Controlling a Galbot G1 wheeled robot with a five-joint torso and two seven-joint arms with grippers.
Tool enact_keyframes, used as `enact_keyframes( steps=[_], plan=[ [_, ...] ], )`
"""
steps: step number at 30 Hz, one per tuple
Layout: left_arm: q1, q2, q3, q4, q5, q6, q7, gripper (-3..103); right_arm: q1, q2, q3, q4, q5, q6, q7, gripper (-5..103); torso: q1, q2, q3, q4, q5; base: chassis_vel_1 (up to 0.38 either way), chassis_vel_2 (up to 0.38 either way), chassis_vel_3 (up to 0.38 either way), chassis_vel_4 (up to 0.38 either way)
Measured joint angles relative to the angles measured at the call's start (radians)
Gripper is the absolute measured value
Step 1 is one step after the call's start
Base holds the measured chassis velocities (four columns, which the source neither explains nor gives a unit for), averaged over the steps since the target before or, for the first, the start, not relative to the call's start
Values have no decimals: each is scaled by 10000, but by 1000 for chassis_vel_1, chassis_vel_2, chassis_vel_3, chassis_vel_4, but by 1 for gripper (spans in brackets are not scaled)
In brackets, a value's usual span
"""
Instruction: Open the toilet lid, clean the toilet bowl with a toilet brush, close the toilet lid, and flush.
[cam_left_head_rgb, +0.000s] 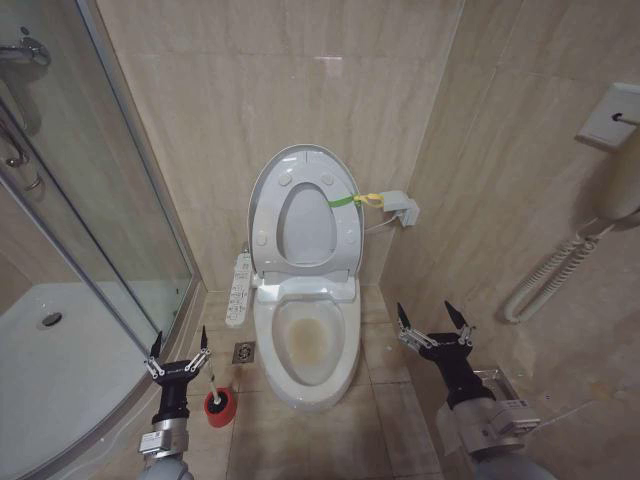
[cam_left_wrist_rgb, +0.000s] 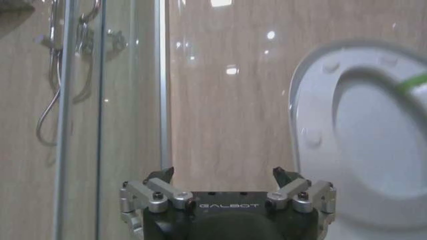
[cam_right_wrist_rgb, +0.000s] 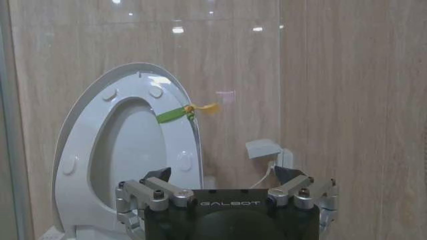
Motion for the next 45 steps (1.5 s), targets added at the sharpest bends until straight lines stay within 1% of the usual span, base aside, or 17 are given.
enact_keyframes(
  steps=[2, 3, 4, 5, 7, 8, 12, 18, 21, 29, 33, 40, 45],
  plan=[
    [270, -100, -66, -693, 81, 301, 3, 94, 0, 1, 0, 0, 0, 0, 1, 100, 0, 0, 0, 2, 0, 0, 0, 0, 0],
    [270, -100, -66, -693, 81, 301, 3, 94, 0, 1, 0, 0, 0, 0, 1, 100, 0, 0, 0, 2, 0, 0, 0, 0, 0],
    [428, -146, -92, -1112, 102, 510, 0, 94, 0, 0, 0, 0, 0, 0, 1, 100, 0, 0, 0, 1, 0, 0, 0, 0, 0],
    [583, -192, -112, -1520, 103, 710, 1, 98, 0, 0, 0, 0, 0, 0, -1, 100, 0, 0, 0, 1, 1, 0, 0, 0, 0],
    [766, -285, -172, -2026, 109, 1048, -1, 98, 0, 0, 0, 0, 0, 0, 0, 100, 0, 0, 0, 0, 0, 0, 0, 0, 0],
    [766, -285, -172, -2026, 109, 1048, -1, 98, 0, 0, 0, 0, 0, 0, 0, 100, 0, 0, 0, 0, 0, 0, 0, 0, 0],
    [1332, -438, -201, -3051, 97, 1731, -137, 97, 0, 0, 0, 0, 0, 0, 0, 100, 0, 0, 0, 2, 1, 0, 0, 0, 0],
    [1707, -657, -244, -3750, 100, 1986, -291, 97, 0, 0, 0, 0, 0, 0, 0, 100, 0, 0, 0, 1, 0, 0, 0, 0, 0],
    [1923, -1007, -270, -4127, 88, 2192, -531, 97, 0, 0, 0, 0, 0, 0, 0, 100, 0, 0, 0, 1, 0, 0, 0, 0, 0],
    [2315, -1444, -105, -4496, 117, 2183, -688, 96, 0, 0, 0, 0, 0, 0, -1, 100, 0, 0, 0, 1, 0, 0, 0, 0, 0],
    [2451, -1633, 139, -4496, 251, 2033, -735, 96, 0, 0, 0, 0, 0, 0, -1, 100, 0, 0, 0, 1, 0, 0, 0, 0, 0],
    [2552, -1830, 361, -4142, 259, 1843, -764, 96, 0, 0, 0, 0, 0, 0, 0, 100, 0, 0, 0, 1, -2, 0, 0, 0, 0],
    [2498, -1966, 421, -3891, 278, 1593, -695, 96, 0, 0, 0, 0, 0, 0, -1, 100, 0, 0, 1, 1, 0, 0, 0, 0, 0]
  ],
)
